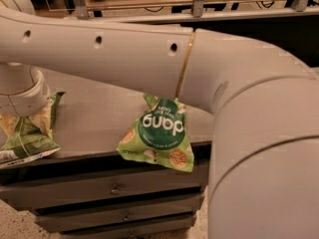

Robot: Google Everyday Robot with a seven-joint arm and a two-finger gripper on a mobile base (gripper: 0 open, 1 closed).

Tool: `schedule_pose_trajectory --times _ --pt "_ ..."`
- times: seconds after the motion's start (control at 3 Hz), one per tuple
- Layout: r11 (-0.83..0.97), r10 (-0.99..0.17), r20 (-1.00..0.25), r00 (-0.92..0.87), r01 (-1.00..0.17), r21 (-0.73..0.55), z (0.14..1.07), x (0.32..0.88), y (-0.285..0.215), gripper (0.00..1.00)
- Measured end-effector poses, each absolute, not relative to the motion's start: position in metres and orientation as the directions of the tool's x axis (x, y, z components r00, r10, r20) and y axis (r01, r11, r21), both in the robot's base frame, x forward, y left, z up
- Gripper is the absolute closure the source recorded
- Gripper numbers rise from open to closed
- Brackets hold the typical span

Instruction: Pick green jalapeno chip bag

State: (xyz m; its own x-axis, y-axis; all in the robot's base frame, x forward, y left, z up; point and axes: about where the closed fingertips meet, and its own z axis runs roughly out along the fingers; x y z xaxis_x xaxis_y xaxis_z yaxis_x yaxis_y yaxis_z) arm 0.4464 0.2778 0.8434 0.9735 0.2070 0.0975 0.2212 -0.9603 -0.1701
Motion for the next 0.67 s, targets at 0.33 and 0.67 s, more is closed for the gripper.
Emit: schedule_pose_trajectory --times 0.33,0.67 --pt "-0.96 0.207 0.097 0.974 0.221 -0.17 0.843 0.446 0.278 1.0" --pt "-0.955 0.138 0.008 0.99 0.135 -0.264 0.864 0.474 0.266 1.0"
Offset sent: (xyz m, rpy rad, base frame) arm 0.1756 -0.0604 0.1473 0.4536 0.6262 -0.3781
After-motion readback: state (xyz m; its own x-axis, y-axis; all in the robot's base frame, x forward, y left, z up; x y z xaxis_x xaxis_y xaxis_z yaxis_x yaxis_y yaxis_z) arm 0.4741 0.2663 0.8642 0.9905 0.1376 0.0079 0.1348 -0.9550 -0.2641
